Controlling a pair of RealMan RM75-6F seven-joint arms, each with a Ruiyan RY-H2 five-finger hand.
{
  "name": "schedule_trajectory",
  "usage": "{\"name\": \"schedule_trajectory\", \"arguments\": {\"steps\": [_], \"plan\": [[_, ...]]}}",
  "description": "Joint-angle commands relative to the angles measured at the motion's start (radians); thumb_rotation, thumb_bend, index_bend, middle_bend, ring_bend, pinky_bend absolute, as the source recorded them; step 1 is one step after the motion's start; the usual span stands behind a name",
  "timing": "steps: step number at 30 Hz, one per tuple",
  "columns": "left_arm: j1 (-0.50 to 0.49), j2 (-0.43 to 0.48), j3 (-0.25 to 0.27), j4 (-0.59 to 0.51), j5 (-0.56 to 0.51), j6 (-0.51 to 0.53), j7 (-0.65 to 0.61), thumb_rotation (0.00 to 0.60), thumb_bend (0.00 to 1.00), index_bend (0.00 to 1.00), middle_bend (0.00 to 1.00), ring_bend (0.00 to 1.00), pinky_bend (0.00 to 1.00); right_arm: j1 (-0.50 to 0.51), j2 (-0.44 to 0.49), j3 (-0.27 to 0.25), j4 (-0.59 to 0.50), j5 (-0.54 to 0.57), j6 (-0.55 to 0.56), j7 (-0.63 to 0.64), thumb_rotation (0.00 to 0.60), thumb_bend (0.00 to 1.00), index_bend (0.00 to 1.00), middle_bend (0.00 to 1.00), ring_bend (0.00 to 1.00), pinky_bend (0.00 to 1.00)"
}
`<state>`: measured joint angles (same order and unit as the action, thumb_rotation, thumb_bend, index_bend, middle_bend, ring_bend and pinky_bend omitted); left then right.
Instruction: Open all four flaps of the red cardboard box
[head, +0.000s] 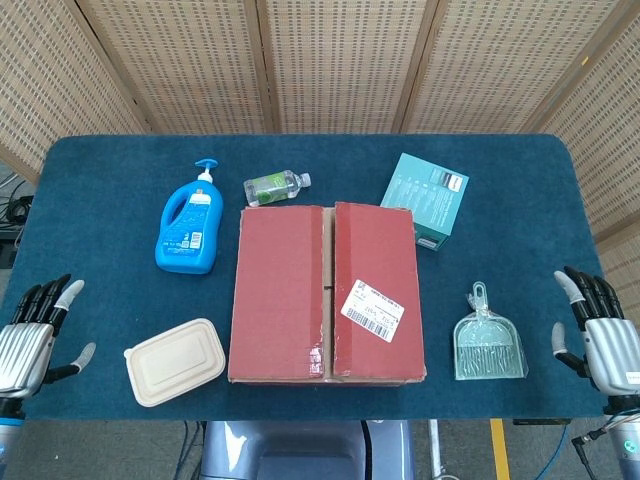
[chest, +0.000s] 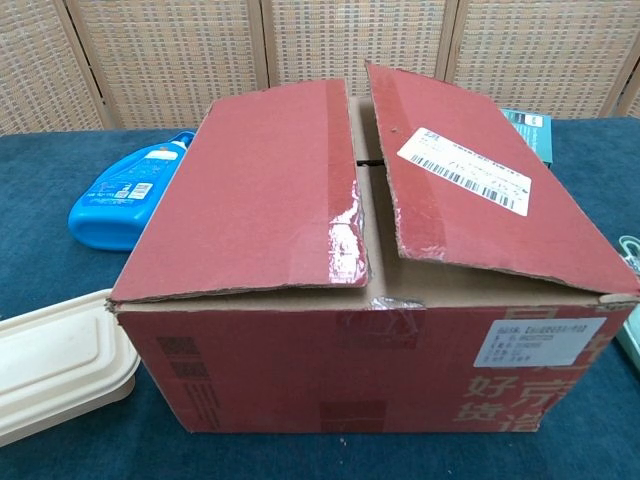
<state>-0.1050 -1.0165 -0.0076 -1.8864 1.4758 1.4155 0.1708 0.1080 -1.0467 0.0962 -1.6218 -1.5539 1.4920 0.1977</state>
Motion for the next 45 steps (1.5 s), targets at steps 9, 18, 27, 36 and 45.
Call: {"name": "schedule_trajectory", "arguments": {"steps": [9,18,27,36,45], "plan": [[-0.023,-0.014,-0.004,0.009,-0.008,-0.035,0.007,0.516,0.35,0.06,0.00,0.00,0.00,0.148,0.106,0.032,-0.081,-0.125,-0.107,0.145,0.600,1.00,0.10,0.14,0.00,0.00],[-0.049,-0.027,-0.013,0.015,-0.020,-0.064,0.025,0.516,0.35,0.07,0.00,0.00,0.00,0.308,0.123,0.076,-0.156,-0.187,-0.217,0.225,0.600,1.00,0.18,0.18,0.00,0.00],[-0.069,-0.039,-0.022,0.027,-0.054,-0.092,0.048,0.518,0.35,0.08,0.00,0.00,0.00,0.455,0.112,0.108,-0.219,-0.208,-0.333,0.280,0.600,1.00,0.26,0.20,0.00,0.00],[-0.078,-0.044,-0.024,0.031,-0.067,-0.100,0.052,0.518,0.35,0.09,0.00,0.00,0.00,0.567,0.079,0.127,-0.233,-0.178,-0.445,0.202,0.600,1.00,0.31,0.23,0.00,0.00],[-0.085,-0.055,-0.031,0.051,-0.095,-0.108,0.048,0.517,0.35,0.10,0.00,0.00,0.00,0.628,0.022,0.129,-0.226,-0.105,-0.525,0.101,0.600,1.00,0.33,0.25,0.00,0.00]]}}
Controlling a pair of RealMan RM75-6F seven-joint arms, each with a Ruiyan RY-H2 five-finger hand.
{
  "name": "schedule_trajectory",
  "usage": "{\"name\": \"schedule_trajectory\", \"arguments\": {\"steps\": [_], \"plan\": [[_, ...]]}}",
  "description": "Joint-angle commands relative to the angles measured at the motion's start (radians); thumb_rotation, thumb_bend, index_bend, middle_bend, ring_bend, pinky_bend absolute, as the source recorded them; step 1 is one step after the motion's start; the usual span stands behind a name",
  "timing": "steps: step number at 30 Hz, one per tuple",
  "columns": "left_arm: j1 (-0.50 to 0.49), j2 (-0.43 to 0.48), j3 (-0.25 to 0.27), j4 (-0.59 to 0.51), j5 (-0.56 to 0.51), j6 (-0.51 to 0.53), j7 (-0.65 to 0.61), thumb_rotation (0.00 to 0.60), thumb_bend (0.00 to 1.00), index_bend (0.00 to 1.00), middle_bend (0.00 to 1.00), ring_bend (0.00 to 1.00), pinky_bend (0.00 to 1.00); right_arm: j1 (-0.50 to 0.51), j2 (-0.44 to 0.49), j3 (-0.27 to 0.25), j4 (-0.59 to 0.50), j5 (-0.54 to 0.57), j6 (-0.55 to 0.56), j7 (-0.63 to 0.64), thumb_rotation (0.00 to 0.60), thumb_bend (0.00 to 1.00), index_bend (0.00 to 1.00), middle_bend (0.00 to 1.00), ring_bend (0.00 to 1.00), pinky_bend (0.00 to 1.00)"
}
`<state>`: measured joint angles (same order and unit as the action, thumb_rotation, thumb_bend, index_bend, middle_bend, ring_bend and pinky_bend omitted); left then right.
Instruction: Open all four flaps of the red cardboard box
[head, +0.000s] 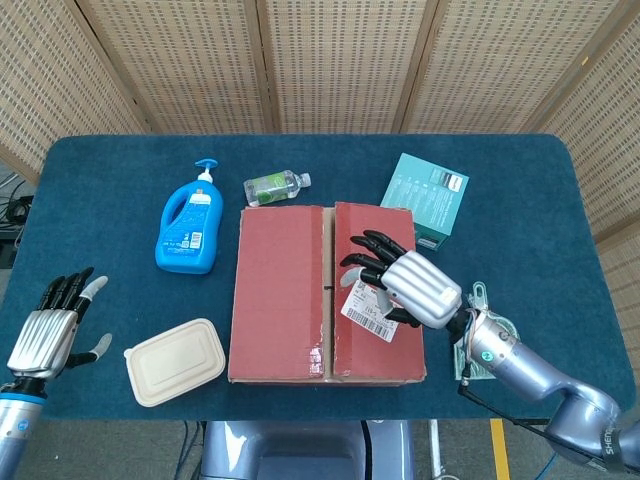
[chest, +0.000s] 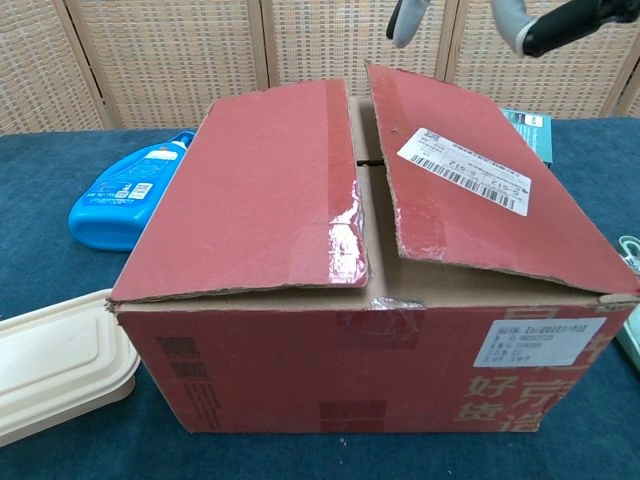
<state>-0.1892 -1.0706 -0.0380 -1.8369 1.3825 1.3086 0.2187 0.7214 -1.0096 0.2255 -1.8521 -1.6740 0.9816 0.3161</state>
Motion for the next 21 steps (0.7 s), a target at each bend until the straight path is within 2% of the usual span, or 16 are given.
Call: {"name": "schedule_trajectory", "arguments": {"steps": [1,21], "plan": [[-0.003,-0.002,-0.001,0.002,-0.002,-0.002,0.000,0.517,0.35,0.10,0.00,0.00,0.00,0.019,-0.020,-0.002,0.006,0.019,-0.020,-0.024,0.600,1.00,0.34,0.25,0.00,0.00],[-0.011,-0.014,0.001,0.031,-0.028,-0.018,-0.023,0.517,0.35,0.10,0.00,0.00,0.00,0.109,-0.114,-0.016,0.037,0.112,-0.112,-0.182,0.600,1.00,0.34,0.26,0.00,0.00]]}}
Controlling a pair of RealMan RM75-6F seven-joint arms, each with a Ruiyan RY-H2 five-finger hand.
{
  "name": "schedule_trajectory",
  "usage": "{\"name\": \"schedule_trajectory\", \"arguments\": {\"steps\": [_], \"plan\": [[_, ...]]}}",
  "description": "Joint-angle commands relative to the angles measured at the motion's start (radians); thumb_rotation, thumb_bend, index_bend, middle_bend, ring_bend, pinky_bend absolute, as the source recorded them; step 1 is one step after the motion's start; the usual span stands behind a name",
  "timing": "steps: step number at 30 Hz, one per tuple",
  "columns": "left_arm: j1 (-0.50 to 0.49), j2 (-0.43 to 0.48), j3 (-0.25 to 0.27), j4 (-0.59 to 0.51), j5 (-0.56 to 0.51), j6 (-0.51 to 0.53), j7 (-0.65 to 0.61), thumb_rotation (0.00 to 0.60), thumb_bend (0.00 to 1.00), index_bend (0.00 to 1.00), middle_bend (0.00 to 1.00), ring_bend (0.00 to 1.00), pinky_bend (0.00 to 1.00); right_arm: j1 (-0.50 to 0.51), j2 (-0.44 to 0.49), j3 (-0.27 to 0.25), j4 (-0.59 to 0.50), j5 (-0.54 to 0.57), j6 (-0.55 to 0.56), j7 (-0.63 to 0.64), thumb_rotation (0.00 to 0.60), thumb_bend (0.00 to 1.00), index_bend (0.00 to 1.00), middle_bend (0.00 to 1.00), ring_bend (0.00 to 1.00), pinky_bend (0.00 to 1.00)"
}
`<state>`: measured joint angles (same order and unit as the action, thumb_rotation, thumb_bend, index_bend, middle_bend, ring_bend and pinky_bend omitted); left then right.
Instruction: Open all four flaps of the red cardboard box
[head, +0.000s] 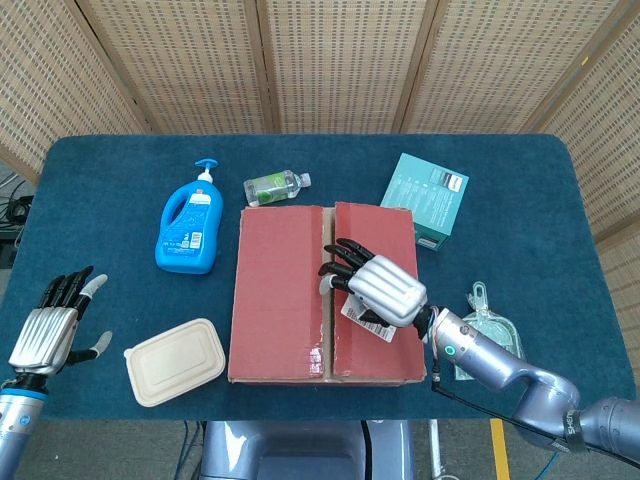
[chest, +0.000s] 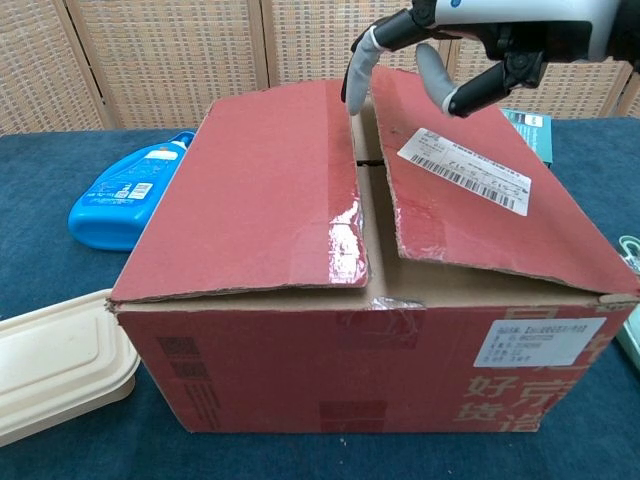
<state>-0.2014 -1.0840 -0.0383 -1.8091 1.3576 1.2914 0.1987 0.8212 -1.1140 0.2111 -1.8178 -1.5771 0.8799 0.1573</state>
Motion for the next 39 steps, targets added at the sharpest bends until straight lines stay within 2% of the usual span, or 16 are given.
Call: {"name": "schedule_trajectory", "arguments": {"steps": [1,15,26,39], "plan": [[0.001,-0.002,0.002,0.005,-0.003,-0.001,-0.005,0.518,0.35,0.10,0.00,0.00,0.00,0.011,-0.013,-0.002,0.003,0.021,-0.012,-0.032,0.600,1.00,0.34,0.26,0.00,0.00],[0.007,0.001,0.007,0.013,-0.011,0.002,-0.019,0.518,0.35,0.10,0.00,0.00,0.00,0.028,-0.044,-0.021,0.033,0.051,-0.019,-0.118,0.600,1.00,0.35,0.26,0.00,0.00],[0.005,0.001,0.008,0.011,-0.007,0.002,-0.020,0.518,0.35,0.10,0.00,0.00,0.00,0.029,-0.037,-0.033,0.041,0.053,-0.011,-0.114,0.600,1.00,0.44,0.37,0.00,0.00],[0.003,0.000,0.007,0.014,-0.012,0.001,-0.024,0.518,0.35,0.10,0.00,0.00,0.00,0.033,-0.019,-0.040,0.043,0.038,0.002,-0.110,0.600,1.00,0.48,0.44,0.00,0.00]]}}
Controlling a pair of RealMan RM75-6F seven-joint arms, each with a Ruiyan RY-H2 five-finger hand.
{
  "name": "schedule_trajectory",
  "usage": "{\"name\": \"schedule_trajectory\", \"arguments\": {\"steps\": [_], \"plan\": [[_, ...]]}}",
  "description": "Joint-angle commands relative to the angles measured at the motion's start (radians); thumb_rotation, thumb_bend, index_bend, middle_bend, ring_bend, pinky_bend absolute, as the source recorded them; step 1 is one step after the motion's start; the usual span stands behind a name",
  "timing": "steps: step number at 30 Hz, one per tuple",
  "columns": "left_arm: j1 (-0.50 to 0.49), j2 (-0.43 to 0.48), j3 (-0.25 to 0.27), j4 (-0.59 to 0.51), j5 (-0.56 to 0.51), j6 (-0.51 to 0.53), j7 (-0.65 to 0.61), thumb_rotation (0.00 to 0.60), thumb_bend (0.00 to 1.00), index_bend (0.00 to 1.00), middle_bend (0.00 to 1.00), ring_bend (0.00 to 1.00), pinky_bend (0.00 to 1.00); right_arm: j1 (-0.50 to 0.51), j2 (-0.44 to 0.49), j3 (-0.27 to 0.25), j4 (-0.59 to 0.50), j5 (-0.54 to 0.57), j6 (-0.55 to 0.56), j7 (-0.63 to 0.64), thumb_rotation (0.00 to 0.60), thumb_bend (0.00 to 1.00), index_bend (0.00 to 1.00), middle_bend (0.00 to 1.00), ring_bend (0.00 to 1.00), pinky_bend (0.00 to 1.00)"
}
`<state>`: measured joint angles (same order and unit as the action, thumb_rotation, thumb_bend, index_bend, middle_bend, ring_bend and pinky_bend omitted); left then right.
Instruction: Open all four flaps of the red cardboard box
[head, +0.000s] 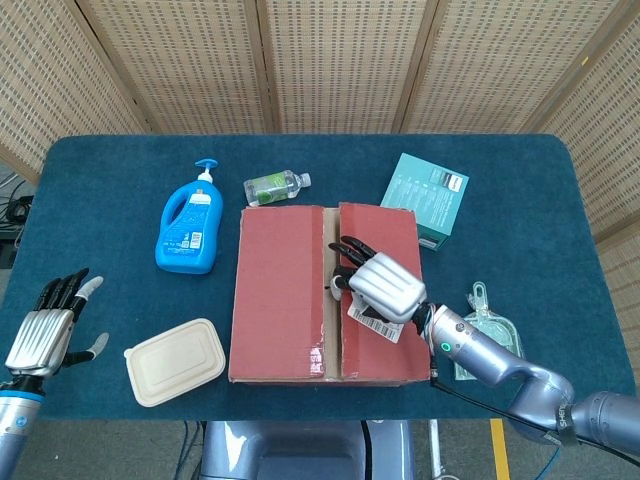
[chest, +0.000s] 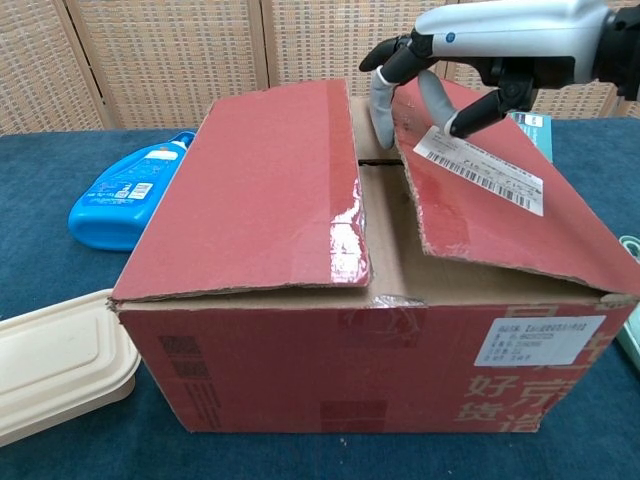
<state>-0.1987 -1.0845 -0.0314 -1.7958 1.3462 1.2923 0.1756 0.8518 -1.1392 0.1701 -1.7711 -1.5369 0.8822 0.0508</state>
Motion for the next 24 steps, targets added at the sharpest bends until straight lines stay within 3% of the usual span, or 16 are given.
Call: {"name": "schedule_trajectory", "arguments": {"steps": [1,24], "plan": [[0.000,0.000,0.000,0.001,0.000,0.001,-0.002,0.518,0.35,0.10,0.00,0.00,0.00,0.003,0.010,0.001,-0.007,-0.002,0.000,-0.006,0.600,1.00,0.48,0.45,0.00,0.00],[-0.008,-0.001,-0.006,0.001,0.026,0.010,-0.015,0.517,0.35,0.10,0.00,0.00,0.00,-0.027,0.194,0.053,-0.132,0.020,0.062,-0.042,0.600,1.00,0.49,0.46,0.01,0.00]]}}
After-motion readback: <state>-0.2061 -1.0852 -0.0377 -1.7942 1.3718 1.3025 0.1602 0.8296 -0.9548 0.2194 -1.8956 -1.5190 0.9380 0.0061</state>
